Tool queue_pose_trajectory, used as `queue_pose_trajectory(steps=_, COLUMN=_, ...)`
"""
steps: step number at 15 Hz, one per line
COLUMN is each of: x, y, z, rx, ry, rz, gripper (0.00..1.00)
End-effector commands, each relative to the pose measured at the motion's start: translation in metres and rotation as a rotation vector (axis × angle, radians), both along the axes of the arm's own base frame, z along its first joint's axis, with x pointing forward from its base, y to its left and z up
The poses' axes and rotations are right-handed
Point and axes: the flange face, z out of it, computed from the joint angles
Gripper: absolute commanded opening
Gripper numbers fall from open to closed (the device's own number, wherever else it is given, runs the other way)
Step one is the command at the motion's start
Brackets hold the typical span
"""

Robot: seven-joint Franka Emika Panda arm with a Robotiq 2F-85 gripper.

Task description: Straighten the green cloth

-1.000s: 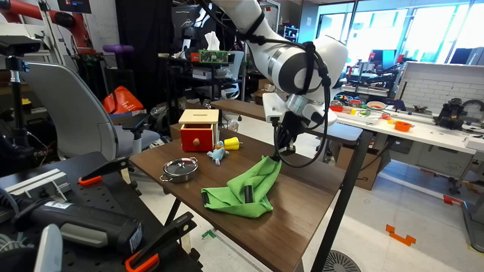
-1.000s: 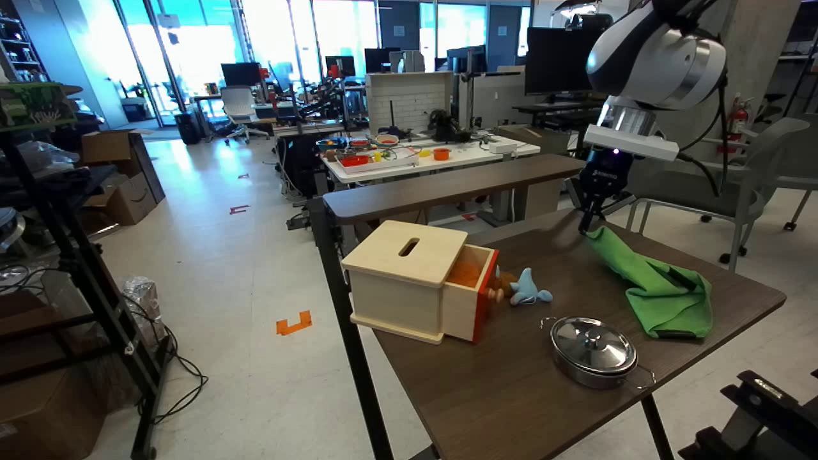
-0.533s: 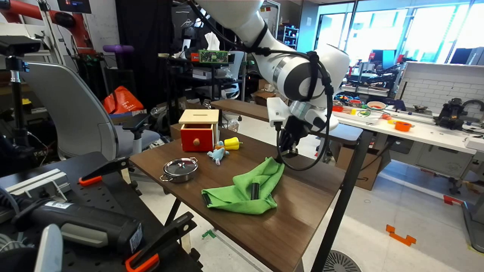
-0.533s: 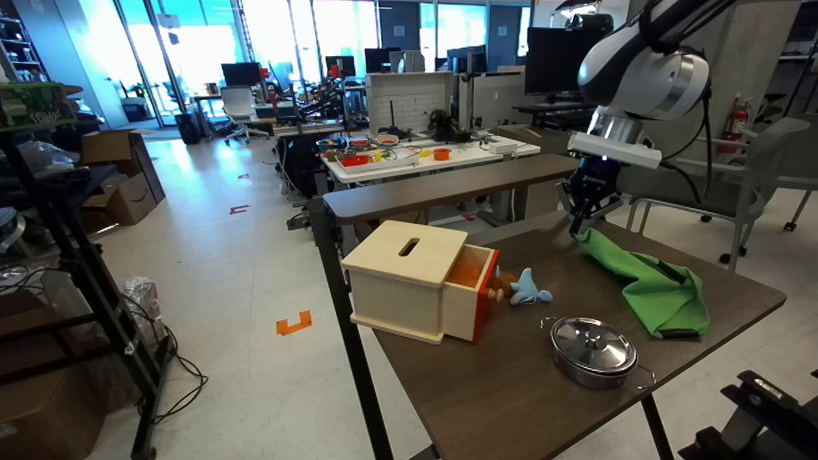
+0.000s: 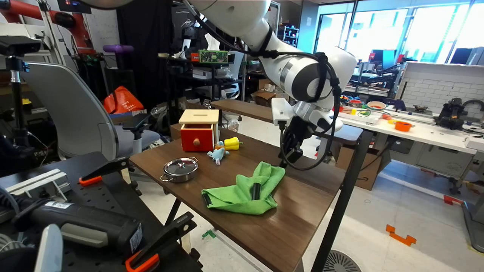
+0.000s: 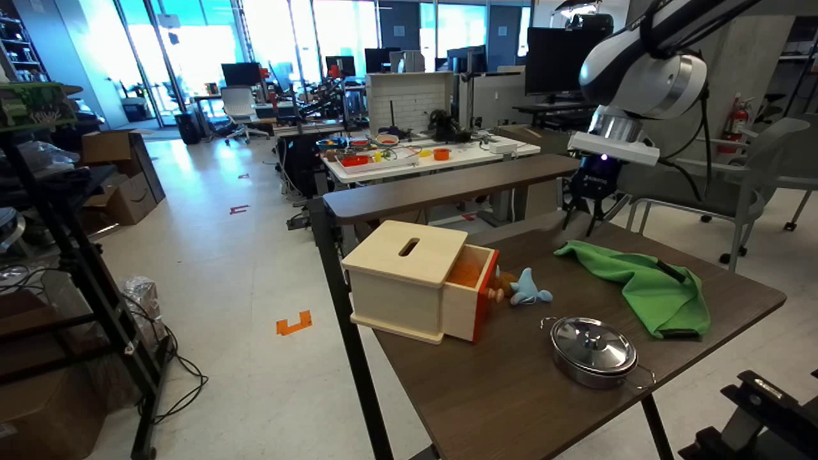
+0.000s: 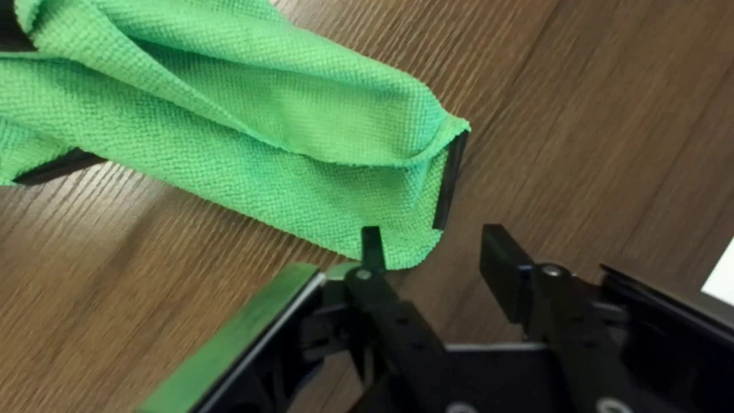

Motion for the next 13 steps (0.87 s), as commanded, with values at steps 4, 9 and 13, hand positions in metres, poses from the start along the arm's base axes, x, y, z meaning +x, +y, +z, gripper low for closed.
queue_pose_trajectory(steps=4, x=0.015, y=0.002, z=0.057, rx=0.002, ry=-0.051, rz=0.013, gripper=0.99)
queue_pose_trajectory(steps=9, x=0.008, y=0.022, z=0.126, rx=0.034, ry=-0.116, rz=0.081, gripper=1.0)
queue_pose_trajectory(steps=13, x=0.013, y=0.032, z=0.135, rx=0.053, ry=-0.127, rz=0.124, gripper=1.0)
